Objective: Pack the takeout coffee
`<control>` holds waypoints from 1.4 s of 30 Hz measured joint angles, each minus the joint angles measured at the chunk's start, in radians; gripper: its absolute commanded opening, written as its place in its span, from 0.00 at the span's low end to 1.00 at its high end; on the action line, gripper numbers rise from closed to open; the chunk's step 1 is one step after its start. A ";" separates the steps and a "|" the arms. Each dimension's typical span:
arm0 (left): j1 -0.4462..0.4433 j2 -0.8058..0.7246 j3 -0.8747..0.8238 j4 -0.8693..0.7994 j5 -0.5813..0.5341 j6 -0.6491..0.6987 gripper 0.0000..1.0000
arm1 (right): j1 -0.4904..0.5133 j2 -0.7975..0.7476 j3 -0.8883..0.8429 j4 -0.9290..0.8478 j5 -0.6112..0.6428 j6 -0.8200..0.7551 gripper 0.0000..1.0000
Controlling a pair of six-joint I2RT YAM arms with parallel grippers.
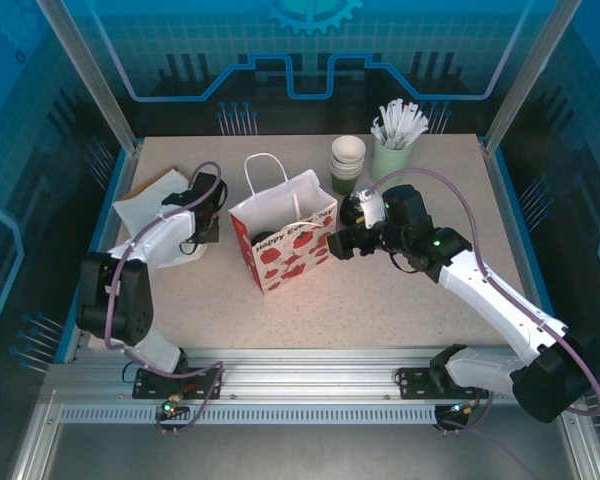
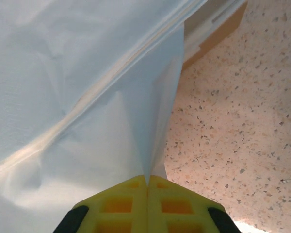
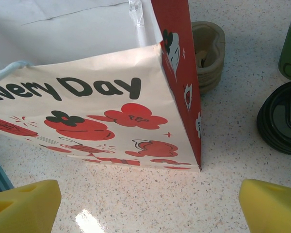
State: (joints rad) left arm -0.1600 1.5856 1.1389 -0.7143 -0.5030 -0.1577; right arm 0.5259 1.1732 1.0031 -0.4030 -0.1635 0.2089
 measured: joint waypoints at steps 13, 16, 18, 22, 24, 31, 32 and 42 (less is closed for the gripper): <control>0.000 -0.298 0.260 -0.198 -0.050 0.051 0.00 | 0.005 0.000 0.000 -0.008 0.006 -0.004 0.96; 0.000 -0.357 0.357 -0.253 -0.031 0.063 0.00 | 0.006 0.000 0.000 -0.008 0.006 -0.004 0.96; -0.002 -0.391 0.424 -0.278 0.006 0.072 0.00 | 0.006 0.000 0.000 -0.008 0.008 -0.004 0.96; -0.032 -0.458 0.562 -0.302 0.159 0.084 0.00 | 0.010 -0.001 0.007 -0.022 0.029 -0.009 0.96; -0.064 -0.481 0.620 -0.298 0.254 0.085 0.00 | 0.011 -0.006 0.014 -0.034 0.037 -0.011 0.96; -0.233 -0.477 0.733 -0.277 0.571 0.095 0.00 | 0.011 -0.079 0.049 -0.079 0.072 -0.015 0.96; -0.256 -0.465 0.740 -0.277 0.594 0.106 0.00 | 0.011 -0.086 0.055 -0.084 0.079 -0.018 0.96; -0.388 -0.267 0.859 -0.367 0.746 0.288 0.00 | 0.012 -0.114 0.071 -0.156 0.153 -0.034 0.96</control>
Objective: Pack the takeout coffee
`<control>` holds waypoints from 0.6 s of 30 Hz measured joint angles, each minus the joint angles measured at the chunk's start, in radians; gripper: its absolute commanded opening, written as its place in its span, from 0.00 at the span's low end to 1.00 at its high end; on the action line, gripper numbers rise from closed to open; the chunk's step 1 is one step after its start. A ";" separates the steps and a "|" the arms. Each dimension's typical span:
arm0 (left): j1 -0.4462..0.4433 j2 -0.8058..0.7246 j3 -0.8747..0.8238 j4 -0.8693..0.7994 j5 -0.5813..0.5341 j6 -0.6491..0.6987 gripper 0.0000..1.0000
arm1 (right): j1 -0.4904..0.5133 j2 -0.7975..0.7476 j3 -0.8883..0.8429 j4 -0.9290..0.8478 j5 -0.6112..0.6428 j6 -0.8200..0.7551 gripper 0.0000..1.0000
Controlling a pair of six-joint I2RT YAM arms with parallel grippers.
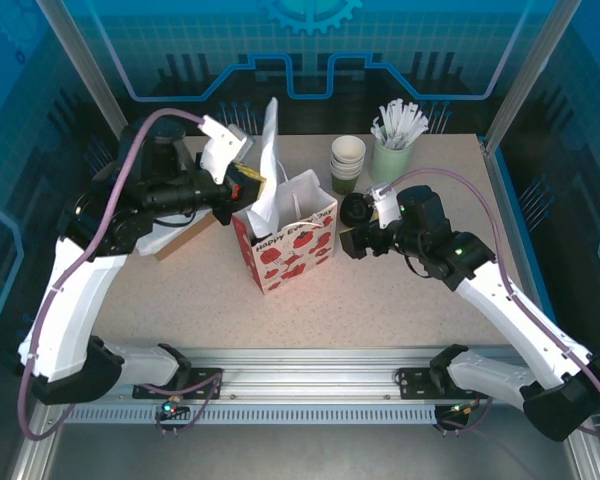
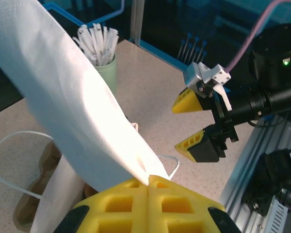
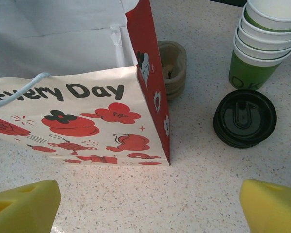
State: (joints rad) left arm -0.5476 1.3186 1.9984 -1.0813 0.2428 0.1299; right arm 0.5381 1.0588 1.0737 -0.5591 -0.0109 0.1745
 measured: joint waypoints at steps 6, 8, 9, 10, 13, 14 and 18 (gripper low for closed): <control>-0.003 0.054 0.095 -0.064 0.009 0.116 0.00 | 0.000 -0.001 0.009 -0.017 0.010 -0.004 0.96; -0.003 0.071 0.124 -0.088 -0.005 0.151 0.00 | 0.000 -0.001 0.011 -0.018 0.011 -0.005 0.96; -0.003 0.082 0.137 -0.099 -0.018 0.169 0.00 | 0.000 -0.001 0.011 -0.018 0.011 -0.007 0.96; -0.003 0.093 0.148 -0.111 -0.031 0.187 0.00 | 0.000 -0.001 0.011 -0.018 0.011 -0.008 0.96; -0.003 0.126 0.168 -0.147 -0.047 0.234 0.00 | 0.000 -0.001 0.011 -0.018 0.011 -0.011 0.96; -0.003 0.135 0.171 -0.157 -0.048 0.246 0.00 | 0.000 -0.001 0.011 -0.017 0.011 -0.011 0.96; -0.003 0.169 0.171 -0.202 -0.049 0.320 0.00 | 0.000 0.000 0.011 -0.017 0.011 -0.011 0.96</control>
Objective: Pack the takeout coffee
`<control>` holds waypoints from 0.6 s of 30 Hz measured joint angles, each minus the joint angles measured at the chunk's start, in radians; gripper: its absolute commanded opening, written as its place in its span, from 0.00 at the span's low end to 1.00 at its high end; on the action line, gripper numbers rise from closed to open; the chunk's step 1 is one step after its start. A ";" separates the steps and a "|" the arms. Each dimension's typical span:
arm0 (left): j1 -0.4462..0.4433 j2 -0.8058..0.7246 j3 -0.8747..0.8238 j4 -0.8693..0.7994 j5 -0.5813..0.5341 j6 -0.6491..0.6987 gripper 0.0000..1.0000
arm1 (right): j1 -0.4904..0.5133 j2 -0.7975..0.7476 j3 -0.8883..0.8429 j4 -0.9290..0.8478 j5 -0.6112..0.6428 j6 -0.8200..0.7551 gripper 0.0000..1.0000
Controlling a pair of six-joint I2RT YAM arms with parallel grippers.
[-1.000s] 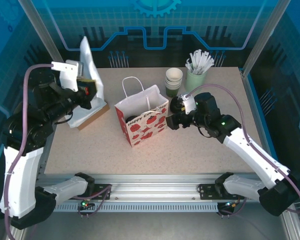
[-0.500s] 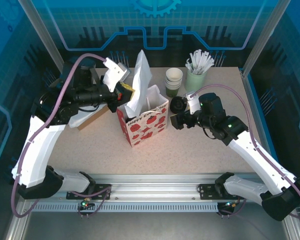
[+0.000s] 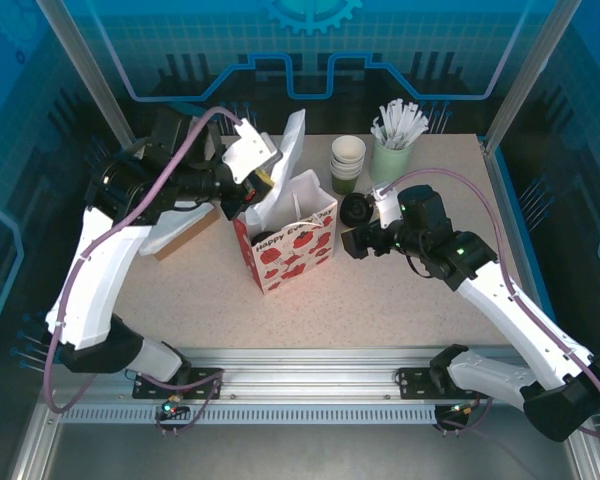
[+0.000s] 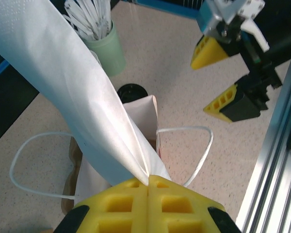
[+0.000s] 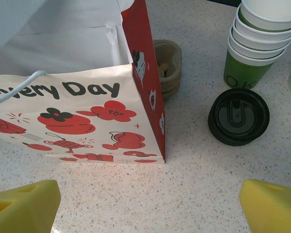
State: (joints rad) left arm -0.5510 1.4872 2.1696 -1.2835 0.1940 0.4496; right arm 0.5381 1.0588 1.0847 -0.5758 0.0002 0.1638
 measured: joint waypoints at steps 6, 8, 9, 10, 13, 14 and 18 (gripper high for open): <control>0.000 0.018 0.000 -0.046 0.013 0.059 0.00 | 0.000 0.000 -0.002 0.001 0.000 0.000 0.96; 0.000 0.017 0.000 -0.055 0.019 0.067 0.00 | 0.000 0.000 -0.004 0.000 0.000 0.000 0.96; 0.000 0.017 0.000 -0.058 0.021 0.073 0.00 | 0.000 0.001 -0.005 0.001 0.000 0.000 0.96; 0.000 0.016 -0.003 -0.059 0.021 0.075 0.00 | 0.000 0.002 -0.005 0.002 -0.001 0.000 0.96; 0.000 0.012 -0.016 -0.063 0.019 0.075 0.00 | 0.000 0.006 -0.006 0.009 -0.002 0.001 0.96; 0.000 0.011 -0.020 -0.065 0.012 0.075 0.00 | 0.000 0.008 -0.006 0.011 -0.003 0.001 0.96; 0.000 0.012 -0.032 -0.074 -0.029 0.072 0.00 | 0.001 0.015 -0.006 0.015 -0.008 0.001 0.96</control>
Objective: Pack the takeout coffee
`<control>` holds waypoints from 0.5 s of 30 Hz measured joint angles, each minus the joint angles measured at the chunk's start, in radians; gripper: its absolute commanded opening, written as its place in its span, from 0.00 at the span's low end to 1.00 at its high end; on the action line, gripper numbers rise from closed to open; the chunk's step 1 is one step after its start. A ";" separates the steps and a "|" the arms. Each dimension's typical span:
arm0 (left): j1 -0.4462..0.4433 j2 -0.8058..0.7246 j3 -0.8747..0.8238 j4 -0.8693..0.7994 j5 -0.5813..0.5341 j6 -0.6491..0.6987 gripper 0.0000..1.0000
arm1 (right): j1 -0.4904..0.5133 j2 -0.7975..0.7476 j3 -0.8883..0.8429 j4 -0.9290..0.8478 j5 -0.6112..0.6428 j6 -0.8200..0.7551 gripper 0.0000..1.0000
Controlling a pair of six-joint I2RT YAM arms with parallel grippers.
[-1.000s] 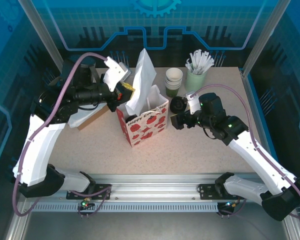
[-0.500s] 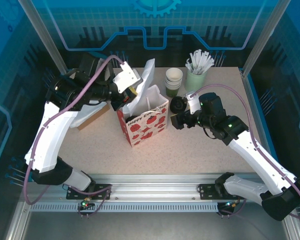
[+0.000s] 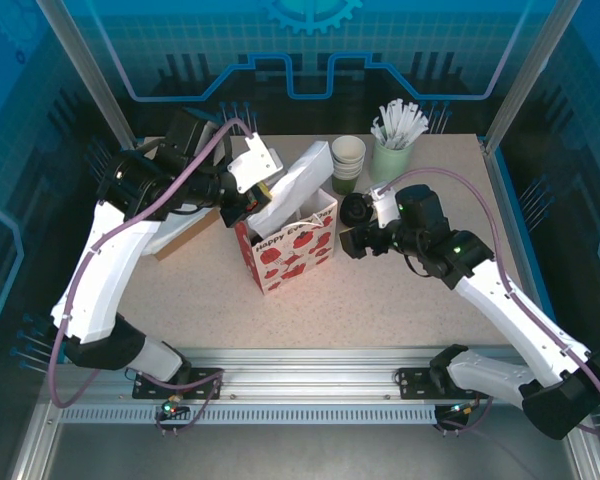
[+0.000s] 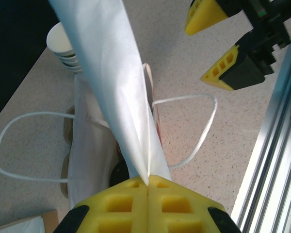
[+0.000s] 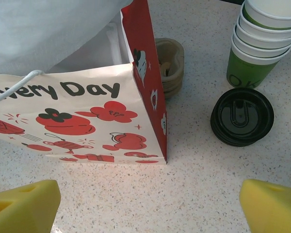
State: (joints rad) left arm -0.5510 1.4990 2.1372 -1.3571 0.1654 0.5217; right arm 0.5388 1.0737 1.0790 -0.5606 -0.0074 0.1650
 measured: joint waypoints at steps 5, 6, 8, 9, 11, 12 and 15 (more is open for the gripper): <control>0.000 0.000 -0.010 -0.010 -0.068 -0.026 0.00 | 0.000 0.000 -0.002 0.000 0.000 0.000 0.96; 0.000 0.000 -0.012 -0.012 -0.083 -0.032 0.00 | 0.000 0.000 -0.002 0.000 0.000 0.000 0.96; 0.000 0.000 -0.013 -0.022 -0.109 -0.047 0.00 | 0.000 0.000 -0.002 0.000 0.000 0.003 0.96; 0.000 0.000 -0.014 -0.027 -0.121 -0.053 0.00 | 0.000 0.000 -0.002 0.000 0.000 0.003 0.96; 0.000 -0.005 -0.024 -0.027 -0.142 -0.066 0.00 | 0.000 0.000 -0.002 0.000 0.000 0.003 0.96; 0.000 -0.010 -0.035 -0.027 -0.152 -0.074 0.00 | 0.000 0.000 -0.002 0.001 0.000 0.003 0.96; 0.002 -0.027 -0.069 -0.027 -0.174 -0.085 0.00 | 0.002 0.000 -0.002 0.001 0.000 0.003 0.96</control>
State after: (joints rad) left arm -0.5495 1.4719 2.0678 -1.3842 -0.0086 0.4366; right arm 0.5404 1.0737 1.0771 -0.5598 -0.0078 0.1684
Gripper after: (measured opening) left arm 0.054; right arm 0.962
